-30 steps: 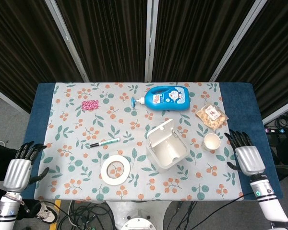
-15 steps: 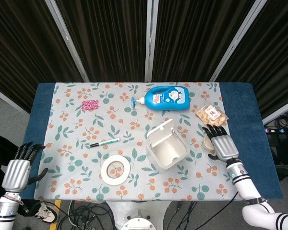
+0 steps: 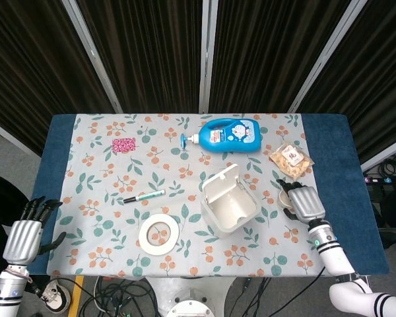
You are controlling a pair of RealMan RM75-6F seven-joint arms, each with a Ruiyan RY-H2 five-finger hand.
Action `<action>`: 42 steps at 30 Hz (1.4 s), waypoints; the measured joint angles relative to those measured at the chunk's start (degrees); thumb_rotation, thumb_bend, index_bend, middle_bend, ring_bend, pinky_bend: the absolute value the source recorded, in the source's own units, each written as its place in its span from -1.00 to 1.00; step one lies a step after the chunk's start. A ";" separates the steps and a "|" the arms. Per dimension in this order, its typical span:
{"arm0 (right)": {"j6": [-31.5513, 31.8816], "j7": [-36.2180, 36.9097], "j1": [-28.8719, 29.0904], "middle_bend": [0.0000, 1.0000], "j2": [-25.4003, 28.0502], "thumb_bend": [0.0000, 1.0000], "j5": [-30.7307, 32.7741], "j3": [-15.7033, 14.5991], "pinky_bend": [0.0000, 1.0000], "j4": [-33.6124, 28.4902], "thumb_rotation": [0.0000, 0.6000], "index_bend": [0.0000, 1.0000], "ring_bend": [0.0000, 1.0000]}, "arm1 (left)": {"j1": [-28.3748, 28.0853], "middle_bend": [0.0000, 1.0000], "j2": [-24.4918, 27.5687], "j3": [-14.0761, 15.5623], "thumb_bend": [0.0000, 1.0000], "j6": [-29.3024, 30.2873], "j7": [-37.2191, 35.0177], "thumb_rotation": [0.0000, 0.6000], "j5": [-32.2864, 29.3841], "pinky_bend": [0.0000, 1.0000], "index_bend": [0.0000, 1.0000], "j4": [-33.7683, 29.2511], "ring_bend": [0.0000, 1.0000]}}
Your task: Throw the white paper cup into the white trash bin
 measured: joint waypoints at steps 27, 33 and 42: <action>17.46 10.82 -1.41 -0.16 15.64 -0.55 -19.50 3.23 0.14 -24.36 1.00 -0.41 -0.23 | -0.21 -0.61 -0.20 0.04 -0.51 -0.03 0.48 1.00 0.40 -0.78 -0.57 -0.19 -0.84; 13.81 9.44 1.29 -0.20 12.41 -0.57 -20.58 2.35 0.08 -25.40 1.00 -0.46 -0.25 | 0.00 -0.61 -0.38 0.17 -0.51 -0.06 -0.25 1.00 0.21 -0.78 -0.57 0.58 -0.84; 8.21 8.75 4.54 -0.97 10.24 -0.89 -19.89 1.34 -0.70 -25.36 1.00 -1.00 -1.00 | 0.26 -0.61 -0.64 0.19 -0.51 0.15 -1.23 1.00 0.03 -0.78 -0.57 1.48 -0.84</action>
